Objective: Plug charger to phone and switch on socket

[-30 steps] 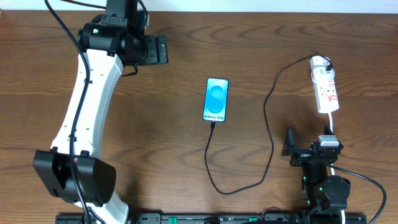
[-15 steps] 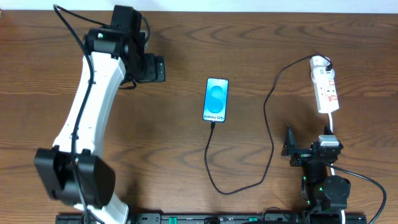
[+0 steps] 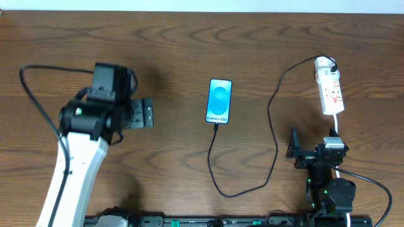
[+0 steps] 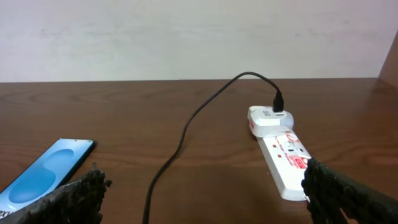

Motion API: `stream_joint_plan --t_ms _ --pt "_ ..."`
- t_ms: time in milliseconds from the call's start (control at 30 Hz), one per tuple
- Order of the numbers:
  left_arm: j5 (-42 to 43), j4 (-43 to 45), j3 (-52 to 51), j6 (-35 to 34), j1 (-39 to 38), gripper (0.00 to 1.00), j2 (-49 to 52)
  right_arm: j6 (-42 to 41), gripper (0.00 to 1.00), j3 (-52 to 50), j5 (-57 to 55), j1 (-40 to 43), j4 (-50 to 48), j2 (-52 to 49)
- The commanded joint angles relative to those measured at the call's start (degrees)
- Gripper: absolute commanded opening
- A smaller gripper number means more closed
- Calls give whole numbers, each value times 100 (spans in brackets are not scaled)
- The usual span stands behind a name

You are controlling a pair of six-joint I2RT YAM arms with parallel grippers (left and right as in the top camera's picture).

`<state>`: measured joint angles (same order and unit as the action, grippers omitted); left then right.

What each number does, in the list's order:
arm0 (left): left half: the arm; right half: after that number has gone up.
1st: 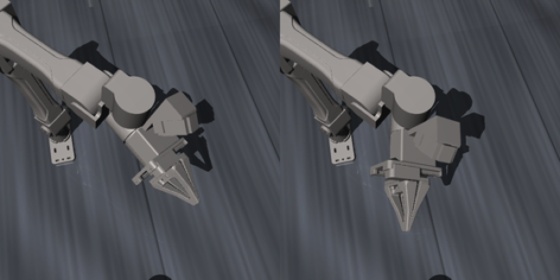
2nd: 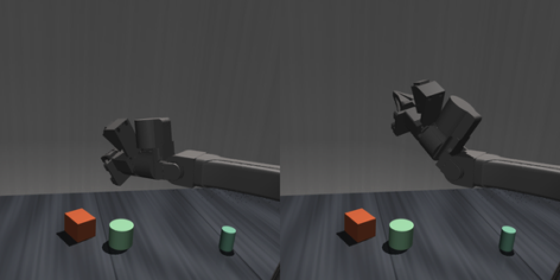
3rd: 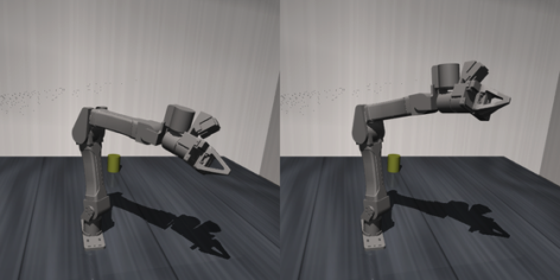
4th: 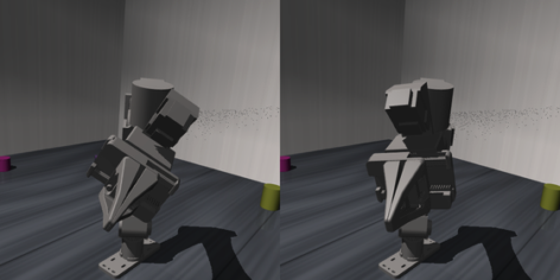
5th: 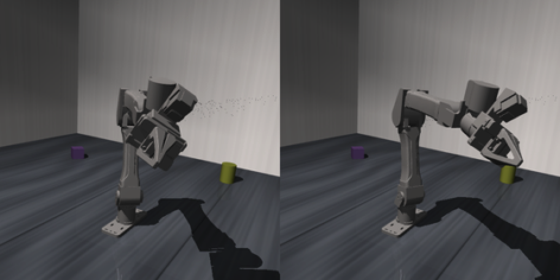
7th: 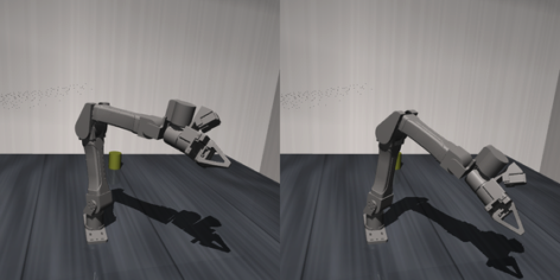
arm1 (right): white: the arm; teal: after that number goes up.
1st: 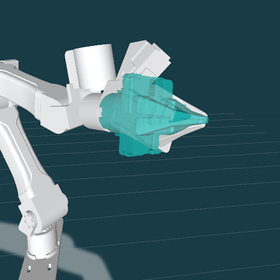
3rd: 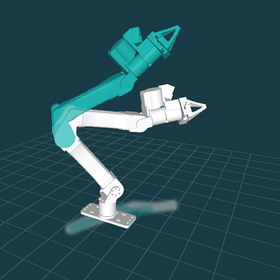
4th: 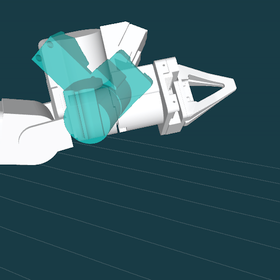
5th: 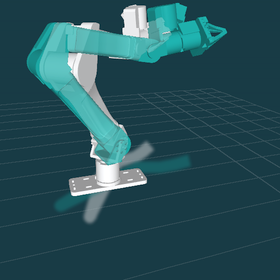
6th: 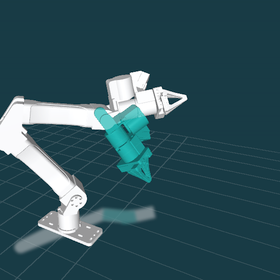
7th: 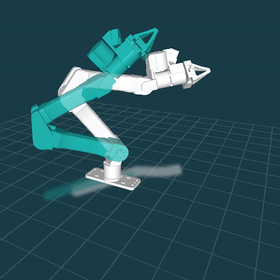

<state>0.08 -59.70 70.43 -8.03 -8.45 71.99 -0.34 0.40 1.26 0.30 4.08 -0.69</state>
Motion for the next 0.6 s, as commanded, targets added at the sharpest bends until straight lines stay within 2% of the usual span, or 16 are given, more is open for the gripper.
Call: stream_joint_plan --t_ms 0,67,333,567 --pt "-79 457 -828 319 4 94 -555 83 99 -9 -48 -39 33 42" --pt "-59 826 -1364 326 2 95 -857 83 99 -9 -48 -39 33 42" --pt "-81 1178 -2559 332 4 98 -1753 83 99 -9 -48 -39 31 42" --pt "-55 2747 -3689 328 2 98 -2594 83 99 -9 -48 -39 31 39"
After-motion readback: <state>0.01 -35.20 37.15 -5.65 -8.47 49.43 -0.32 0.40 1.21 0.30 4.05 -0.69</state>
